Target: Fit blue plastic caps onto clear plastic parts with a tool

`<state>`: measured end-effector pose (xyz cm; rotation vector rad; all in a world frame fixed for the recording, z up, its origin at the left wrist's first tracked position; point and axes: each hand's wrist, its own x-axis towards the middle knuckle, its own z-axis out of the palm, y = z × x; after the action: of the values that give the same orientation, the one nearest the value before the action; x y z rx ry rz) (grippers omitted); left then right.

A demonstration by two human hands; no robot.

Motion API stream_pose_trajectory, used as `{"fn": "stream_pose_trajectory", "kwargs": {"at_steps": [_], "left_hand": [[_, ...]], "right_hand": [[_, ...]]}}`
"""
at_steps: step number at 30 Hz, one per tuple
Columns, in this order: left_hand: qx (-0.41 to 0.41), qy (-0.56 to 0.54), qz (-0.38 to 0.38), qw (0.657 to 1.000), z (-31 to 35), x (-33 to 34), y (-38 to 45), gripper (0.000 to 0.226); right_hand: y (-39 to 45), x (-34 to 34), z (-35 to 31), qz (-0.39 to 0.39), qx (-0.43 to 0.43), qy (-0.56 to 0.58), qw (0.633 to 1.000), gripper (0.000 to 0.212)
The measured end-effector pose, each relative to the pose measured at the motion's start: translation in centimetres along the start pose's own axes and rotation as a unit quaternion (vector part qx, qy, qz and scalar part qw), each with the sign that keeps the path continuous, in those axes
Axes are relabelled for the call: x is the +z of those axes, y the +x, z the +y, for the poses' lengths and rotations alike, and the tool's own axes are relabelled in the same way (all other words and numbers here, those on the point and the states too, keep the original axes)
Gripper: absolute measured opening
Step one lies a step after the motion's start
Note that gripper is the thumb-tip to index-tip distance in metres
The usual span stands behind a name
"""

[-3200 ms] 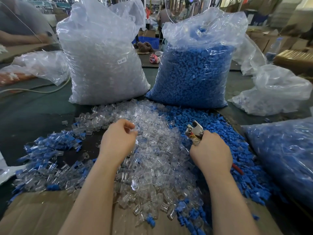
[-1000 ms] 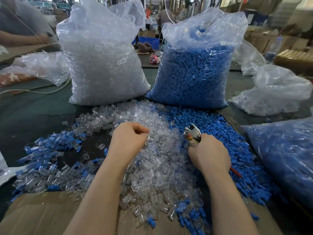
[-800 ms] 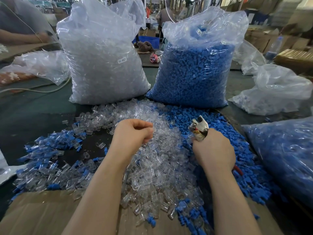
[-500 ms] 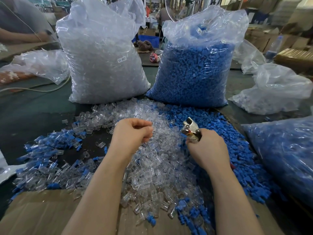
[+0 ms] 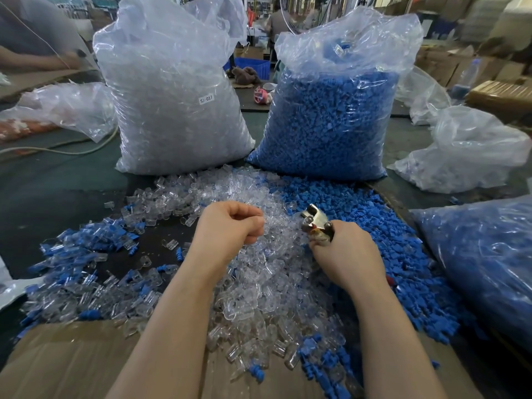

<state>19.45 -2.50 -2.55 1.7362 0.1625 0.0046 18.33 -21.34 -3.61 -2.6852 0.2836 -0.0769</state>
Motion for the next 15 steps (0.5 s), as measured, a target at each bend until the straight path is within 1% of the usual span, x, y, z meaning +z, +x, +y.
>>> {"fn": "stream_pose_trajectory", "kwargs": {"at_steps": [3,5,7,9,11,13,15], "left_hand": [[-0.004,-0.008,0.003,1.0,0.0,-0.1,0.0,0.007],[-0.003,-0.014,0.002,1.0,0.0,-0.2,0.1,0.007],[-0.002,-0.016,0.003,1.0,0.0,-0.2,0.1,0.006],[-0.002,-0.014,0.003,1.0,0.0,-0.2,0.1,0.006],[-0.001,-0.014,0.003,1.0,0.0,-0.2,0.1,0.006],[-0.001,-0.014,0.003,1.0,0.0,-0.2,0.1,0.007],[-0.001,-0.015,0.004,1.0,-0.1,-0.3,0.2,0.007]], "right_hand": [[0.0,-0.6,0.2,0.063,0.053,-0.054,0.995,0.016],[-0.1,-0.9,0.7,0.086,0.1,-0.068,0.989,0.014],[-0.2,-1.1,1.2,0.074,0.149,-0.074,0.983,0.03],[-0.3,-1.0,1.6,0.045,0.188,-0.072,0.979,0.045],[-0.3,-0.8,1.9,0.015,0.214,-0.069,0.974,0.056],[-0.2,-0.6,2.0,0.001,0.207,-0.057,0.977,0.05],[0.1,-0.6,1.9,-0.003,0.17,-0.044,0.984,0.036]]}}
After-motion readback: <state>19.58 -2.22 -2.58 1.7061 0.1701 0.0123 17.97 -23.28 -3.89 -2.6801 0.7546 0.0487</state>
